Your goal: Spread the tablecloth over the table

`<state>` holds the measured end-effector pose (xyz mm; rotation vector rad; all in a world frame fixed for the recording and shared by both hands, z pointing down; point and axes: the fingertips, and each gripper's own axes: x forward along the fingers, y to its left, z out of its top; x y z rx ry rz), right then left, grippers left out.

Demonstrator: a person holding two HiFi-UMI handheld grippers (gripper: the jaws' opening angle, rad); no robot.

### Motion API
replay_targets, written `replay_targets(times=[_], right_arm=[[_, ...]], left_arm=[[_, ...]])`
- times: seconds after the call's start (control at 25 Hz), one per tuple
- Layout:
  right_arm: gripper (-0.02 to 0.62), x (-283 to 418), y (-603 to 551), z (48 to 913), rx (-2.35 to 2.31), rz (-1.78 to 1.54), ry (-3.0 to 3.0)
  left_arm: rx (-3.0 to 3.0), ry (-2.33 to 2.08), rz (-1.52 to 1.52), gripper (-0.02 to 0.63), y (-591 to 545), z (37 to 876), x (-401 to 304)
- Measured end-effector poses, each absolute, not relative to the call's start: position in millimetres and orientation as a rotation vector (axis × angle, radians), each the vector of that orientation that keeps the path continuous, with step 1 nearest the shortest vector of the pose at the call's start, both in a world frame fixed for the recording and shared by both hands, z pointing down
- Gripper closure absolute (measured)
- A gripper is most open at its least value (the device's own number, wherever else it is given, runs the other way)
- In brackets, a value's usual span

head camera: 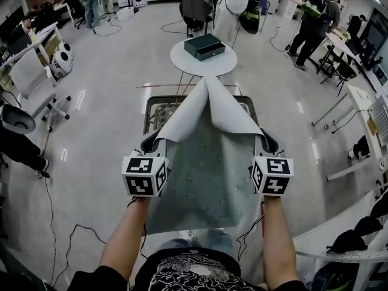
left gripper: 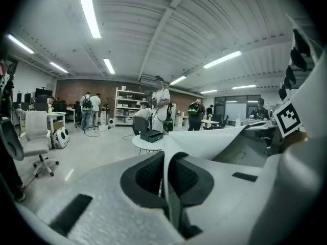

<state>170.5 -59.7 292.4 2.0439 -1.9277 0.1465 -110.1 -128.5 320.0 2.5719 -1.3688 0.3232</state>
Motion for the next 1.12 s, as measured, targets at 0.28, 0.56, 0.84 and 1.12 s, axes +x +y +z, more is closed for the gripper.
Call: replay_targets(times=[0.28,0.56,0.84,1.12], right_arm=[[0.588,204,-103,312,2.000,0.175,-1.967],[0.588,249,-157,350,1.914,0.218,-1.986],[0.588,291,-200,401,1.824,0.241,-1.949],[0.586,314,-222,438,1.742,0.258,-1.912]], left_arm=[[2.538,-1.444,0.353,0.598,-165,331,-96],[2.460,-1.513,0.417,0.598,-205,357,-81],[2.400,-1.552,0.504,0.598,-246,394,-85],[2.332,-1.591,0.609,0.597,-267,428,-100]])
